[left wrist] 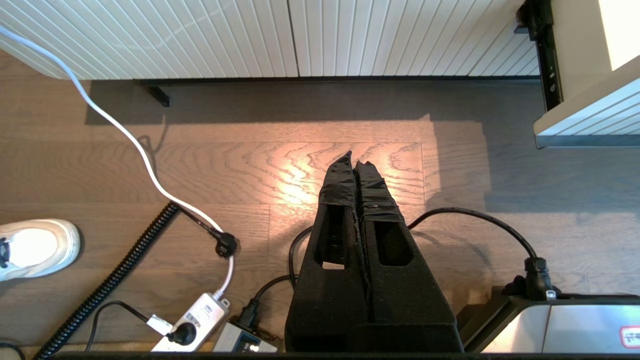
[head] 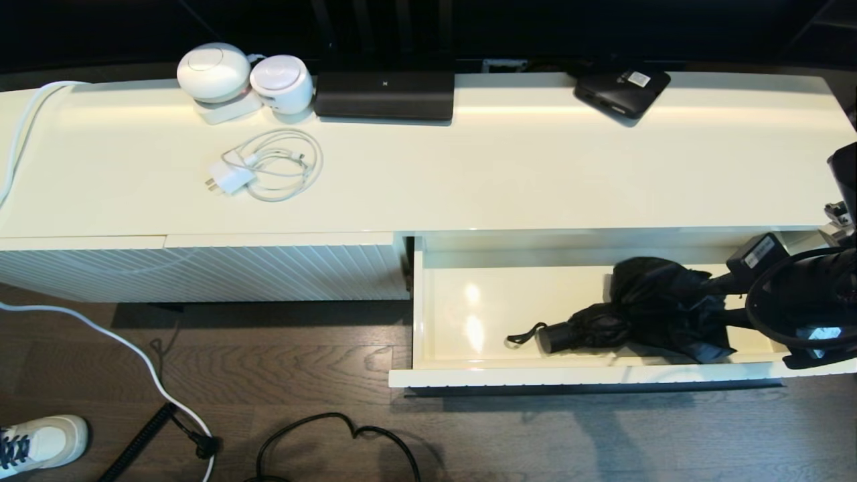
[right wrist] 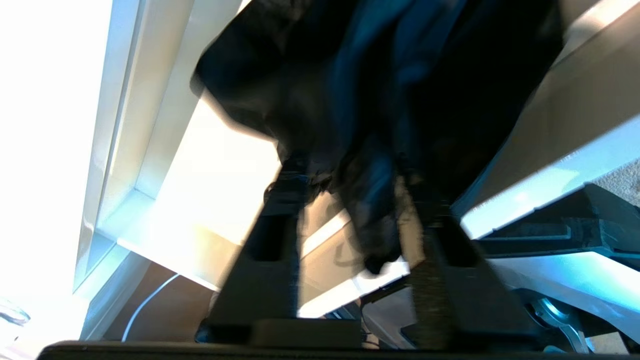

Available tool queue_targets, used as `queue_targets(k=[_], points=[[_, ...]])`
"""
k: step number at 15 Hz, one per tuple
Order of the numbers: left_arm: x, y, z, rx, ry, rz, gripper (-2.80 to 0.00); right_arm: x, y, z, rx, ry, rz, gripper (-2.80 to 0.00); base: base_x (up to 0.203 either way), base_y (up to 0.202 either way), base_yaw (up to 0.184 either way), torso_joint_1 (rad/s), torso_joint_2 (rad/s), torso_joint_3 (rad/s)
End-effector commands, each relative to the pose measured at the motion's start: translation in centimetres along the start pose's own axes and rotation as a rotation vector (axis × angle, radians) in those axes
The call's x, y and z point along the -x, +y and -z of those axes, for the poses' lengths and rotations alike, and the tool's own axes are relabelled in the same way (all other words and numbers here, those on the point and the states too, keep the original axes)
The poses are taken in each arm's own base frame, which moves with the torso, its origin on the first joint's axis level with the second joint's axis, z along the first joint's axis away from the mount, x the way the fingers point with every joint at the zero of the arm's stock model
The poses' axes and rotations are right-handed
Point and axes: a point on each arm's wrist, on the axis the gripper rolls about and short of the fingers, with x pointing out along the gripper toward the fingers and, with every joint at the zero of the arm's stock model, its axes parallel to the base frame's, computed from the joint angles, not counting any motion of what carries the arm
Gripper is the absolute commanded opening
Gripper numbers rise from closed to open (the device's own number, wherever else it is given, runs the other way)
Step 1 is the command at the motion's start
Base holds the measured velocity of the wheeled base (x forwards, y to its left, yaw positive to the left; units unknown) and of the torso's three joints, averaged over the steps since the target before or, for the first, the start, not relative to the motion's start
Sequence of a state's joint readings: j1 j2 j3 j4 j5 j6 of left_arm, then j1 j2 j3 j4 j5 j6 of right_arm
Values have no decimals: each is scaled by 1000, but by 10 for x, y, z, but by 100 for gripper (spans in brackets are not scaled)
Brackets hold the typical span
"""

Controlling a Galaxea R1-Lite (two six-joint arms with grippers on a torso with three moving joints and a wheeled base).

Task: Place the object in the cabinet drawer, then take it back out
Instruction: Put the umbrella in the drawer

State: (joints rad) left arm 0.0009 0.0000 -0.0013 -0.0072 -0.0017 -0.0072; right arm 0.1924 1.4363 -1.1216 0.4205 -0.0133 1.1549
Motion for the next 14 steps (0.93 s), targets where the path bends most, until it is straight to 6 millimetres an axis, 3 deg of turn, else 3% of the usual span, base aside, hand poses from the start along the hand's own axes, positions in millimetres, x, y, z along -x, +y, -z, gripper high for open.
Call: queue_targets(k=[1, 6, 14], points=[[0, 0, 0, 0, -1, -1, -280, -10, 1, -1, -6, 8, 22, 0, 0, 0, 0, 0, 0, 0], [0, 0, 0, 0, 0, -1, -280, -8, 4, -4, -1, -10, -3, 0, 0, 0, 0, 0, 0, 0], [0, 0, 0, 0, -1, -1, -280, 39, 11, -8, 78, -90, -133, 0, 0, 0, 0, 0, 0, 0]])
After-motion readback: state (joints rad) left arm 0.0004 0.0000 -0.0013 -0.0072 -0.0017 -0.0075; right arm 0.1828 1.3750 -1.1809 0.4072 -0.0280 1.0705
